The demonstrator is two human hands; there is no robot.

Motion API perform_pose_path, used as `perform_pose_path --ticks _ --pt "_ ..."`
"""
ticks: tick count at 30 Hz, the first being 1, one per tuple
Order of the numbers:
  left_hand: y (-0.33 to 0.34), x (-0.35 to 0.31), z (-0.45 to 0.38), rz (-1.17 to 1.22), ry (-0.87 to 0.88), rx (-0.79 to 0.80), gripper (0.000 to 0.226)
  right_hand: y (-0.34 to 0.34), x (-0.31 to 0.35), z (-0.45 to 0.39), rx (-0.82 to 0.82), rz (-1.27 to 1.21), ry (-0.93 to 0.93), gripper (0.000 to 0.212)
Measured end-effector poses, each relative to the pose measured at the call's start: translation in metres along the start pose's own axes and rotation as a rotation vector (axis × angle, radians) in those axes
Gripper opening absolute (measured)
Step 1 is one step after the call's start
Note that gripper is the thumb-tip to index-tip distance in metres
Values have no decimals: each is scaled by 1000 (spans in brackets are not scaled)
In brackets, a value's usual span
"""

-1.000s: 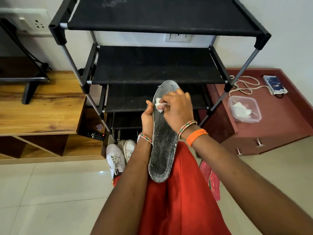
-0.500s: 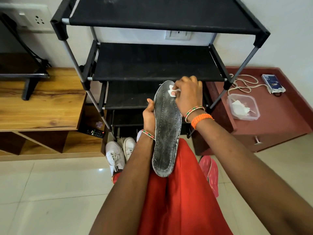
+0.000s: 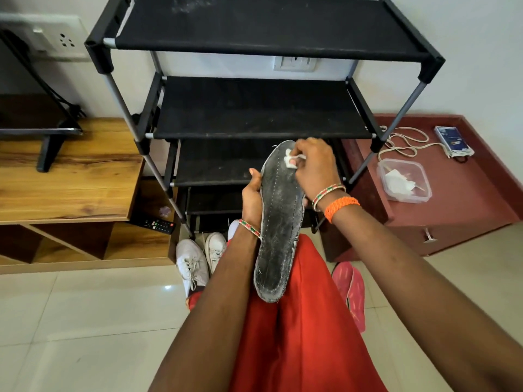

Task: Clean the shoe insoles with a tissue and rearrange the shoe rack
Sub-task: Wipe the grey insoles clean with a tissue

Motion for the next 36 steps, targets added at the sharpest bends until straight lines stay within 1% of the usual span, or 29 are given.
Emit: perform_pose_path --ticks 2,5,6,8,9,10,13,14,15,18,19,22,23,25,27,28,31,32,34,36 --pt "2 0 0 -17 6 1 69 -2 -2 -9 -68 -48 56 15" --pt "1 -2 -2 -22 6 16 77 0 2 -7 -132 -202 113 13" --pt "2 -2 0 -18 0 27 79 2 4 -4 -138 -266 127 12" --pt "2 -2 0 -17 -10 32 78 6 8 5 -94 -320 122 12" --pt "2 -1 0 -30 -12 41 77 7 8 7 -84 -321 120 12" --pt "2 0 -1 -43 -17 48 75 6 6 7 -112 -323 136 12" --pt "4 6 -1 -102 -52 56 60 -2 0 -3 -287 -315 224 9" --pt "4 7 -1 -111 -55 55 57 -2 1 -4 -295 -306 220 7" --pt "1 7 -1 -105 -52 48 56 0 4 -4 -262 -298 194 5" --pt "-3 3 -2 -90 -17 46 55 7 16 5 -94 -256 67 5" --pt "-2 4 -3 -97 -22 55 56 6 15 4 -81 -245 56 6" --pt "0 8 -4 -137 -50 53 61 -2 5 -6 -179 -257 114 6" --pt "-1 8 -5 -138 -55 62 64 -3 4 -6 -188 -247 116 6" --pt "-4 8 -6 -128 -68 65 68 0 7 -1 -122 -221 56 7" --pt "-7 9 -7 -141 -76 72 63 3 9 5 -40 -217 -16 7" --pt "-7 9 -7 -157 -78 87 62 1 7 5 -37 -206 -33 7" --pt "-3 12 -7 -211 -107 109 62 -5 -1 1 -146 -221 49 7" --pt "-4 11 -7 -210 -105 111 60 -5 2 3 -146 -238 80 7" --pt "-6 9 -7 -176 -94 104 57 1 11 9 -56 -323 117 10" --pt "-6 9 -7 -120 -96 116 56 2 17 12 7 -564 223 16"
Point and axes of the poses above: each hand's wrist, its own z-axis away from the middle knuckle, its own y-axis out of the palm, x = y × z, the point moved 2 cm from there along -z, towards the middle knuckle, and after that the axes turned 10 degrees about -z, right-handed, at the moved point
